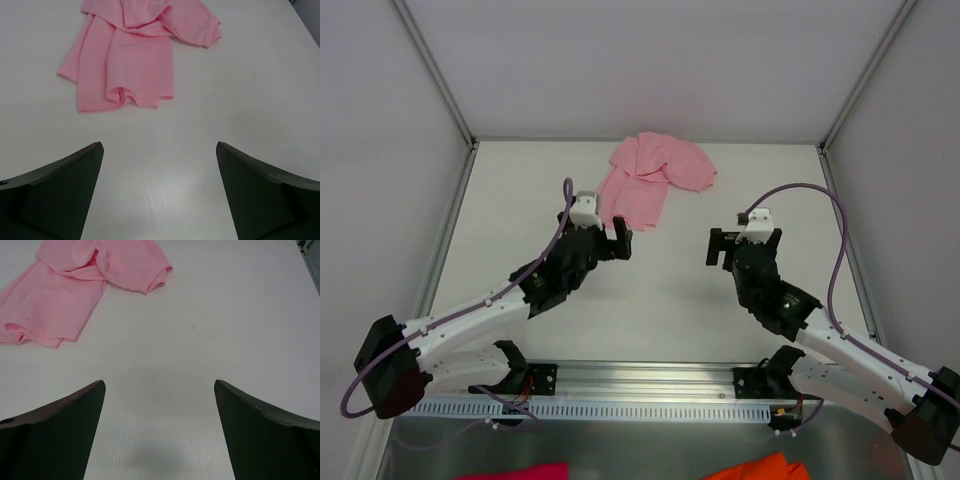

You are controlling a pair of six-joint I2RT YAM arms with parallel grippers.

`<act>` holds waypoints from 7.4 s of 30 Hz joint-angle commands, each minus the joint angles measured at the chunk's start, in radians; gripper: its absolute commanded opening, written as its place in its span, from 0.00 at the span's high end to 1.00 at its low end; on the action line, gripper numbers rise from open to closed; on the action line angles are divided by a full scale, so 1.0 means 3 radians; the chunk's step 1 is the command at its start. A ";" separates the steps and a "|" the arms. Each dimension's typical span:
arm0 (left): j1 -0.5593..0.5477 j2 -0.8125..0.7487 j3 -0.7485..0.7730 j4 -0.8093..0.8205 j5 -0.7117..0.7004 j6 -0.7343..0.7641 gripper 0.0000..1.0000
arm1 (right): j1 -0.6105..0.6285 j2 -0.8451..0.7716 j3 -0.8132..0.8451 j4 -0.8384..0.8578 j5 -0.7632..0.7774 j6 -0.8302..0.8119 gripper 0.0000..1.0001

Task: Fold and stack the t-shirts
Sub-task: Flatten out the tshirt

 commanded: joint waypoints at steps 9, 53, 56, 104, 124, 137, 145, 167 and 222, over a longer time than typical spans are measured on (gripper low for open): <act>0.1470 0.1803 0.1810 -0.0135 0.1794 -0.0122 0.02 | 0.0016 -0.0395 -0.0031 -0.0195 0.0904 0.0230 0.03; 0.1906 0.4928 0.4844 -0.1490 0.2209 -0.0332 0.16 | 0.0016 -0.0942 -0.0108 -0.0456 0.0223 0.0434 0.04; 0.1886 0.4852 0.4656 -0.1475 0.2245 -0.0383 0.34 | 0.0011 -0.0942 -0.0097 -0.0461 0.0234 0.0429 0.04; 0.0827 0.2504 0.1730 -0.0658 0.0577 -0.0301 0.21 | 0.0016 -0.0088 0.0000 -0.0185 0.0045 0.0317 0.04; 0.0924 0.2709 0.1612 -0.0560 0.0506 -0.0388 0.22 | 0.0016 0.0177 0.0015 -0.0119 0.0106 0.0291 0.03; 0.0929 0.2417 0.1418 -0.0596 0.0297 -0.0353 0.21 | 0.0016 0.0305 0.0046 -0.0098 0.0075 0.0271 0.03; 0.0929 0.2535 0.1408 -0.0463 0.0373 -0.0368 0.25 | 0.0016 0.0341 0.0051 -0.0098 0.0086 0.0281 0.04; 0.1164 0.2075 0.0533 0.0984 0.1079 -0.0440 0.17 | 0.0016 0.0622 0.0133 -0.0072 0.0009 0.0230 0.03; 0.1118 0.1574 0.4603 -0.1214 0.2434 0.0706 1.00 | 0.0016 -0.0799 0.0532 -0.1867 0.1482 0.1074 0.04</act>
